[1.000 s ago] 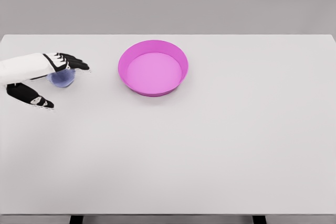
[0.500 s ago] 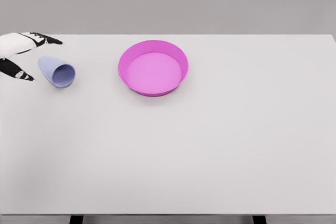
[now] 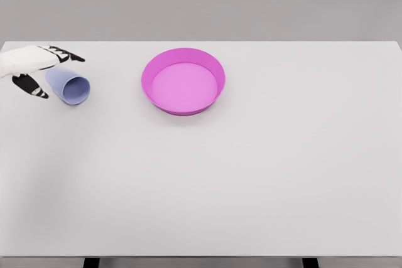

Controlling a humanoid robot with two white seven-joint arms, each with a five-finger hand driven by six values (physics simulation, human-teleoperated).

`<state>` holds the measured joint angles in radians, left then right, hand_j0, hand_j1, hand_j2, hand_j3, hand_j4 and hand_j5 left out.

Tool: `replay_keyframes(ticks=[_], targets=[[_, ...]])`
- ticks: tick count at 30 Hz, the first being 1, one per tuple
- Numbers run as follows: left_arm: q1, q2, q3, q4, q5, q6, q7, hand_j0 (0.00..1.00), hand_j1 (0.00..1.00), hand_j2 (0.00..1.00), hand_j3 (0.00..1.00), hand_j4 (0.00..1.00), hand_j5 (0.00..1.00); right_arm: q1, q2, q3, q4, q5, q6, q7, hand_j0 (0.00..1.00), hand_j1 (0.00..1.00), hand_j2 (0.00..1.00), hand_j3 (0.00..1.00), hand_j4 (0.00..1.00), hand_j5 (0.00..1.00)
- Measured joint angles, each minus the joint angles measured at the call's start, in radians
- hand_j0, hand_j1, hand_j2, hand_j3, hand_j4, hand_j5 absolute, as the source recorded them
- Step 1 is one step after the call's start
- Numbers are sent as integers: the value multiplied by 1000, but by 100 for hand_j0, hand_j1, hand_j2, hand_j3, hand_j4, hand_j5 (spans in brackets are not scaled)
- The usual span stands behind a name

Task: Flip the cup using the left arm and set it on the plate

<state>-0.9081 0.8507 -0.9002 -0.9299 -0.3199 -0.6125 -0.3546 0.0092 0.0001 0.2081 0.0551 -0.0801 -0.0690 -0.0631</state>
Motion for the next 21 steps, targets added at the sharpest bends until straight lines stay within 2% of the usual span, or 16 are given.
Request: replay_keyframes(ticks=[7, 21], targets=[[-20, -57, 0, 102, -54, 0, 0, 100, 100, 100, 100, 100, 100, 0, 0, 0, 0, 0, 0, 0, 100, 100, 100, 100, 100, 100], [-20, -100, -2, 148, -77, 0, -1, 100, 100, 100, 100, 100, 100, 0, 0, 0, 0, 0, 0, 0, 100, 100, 100, 100, 100, 100]])
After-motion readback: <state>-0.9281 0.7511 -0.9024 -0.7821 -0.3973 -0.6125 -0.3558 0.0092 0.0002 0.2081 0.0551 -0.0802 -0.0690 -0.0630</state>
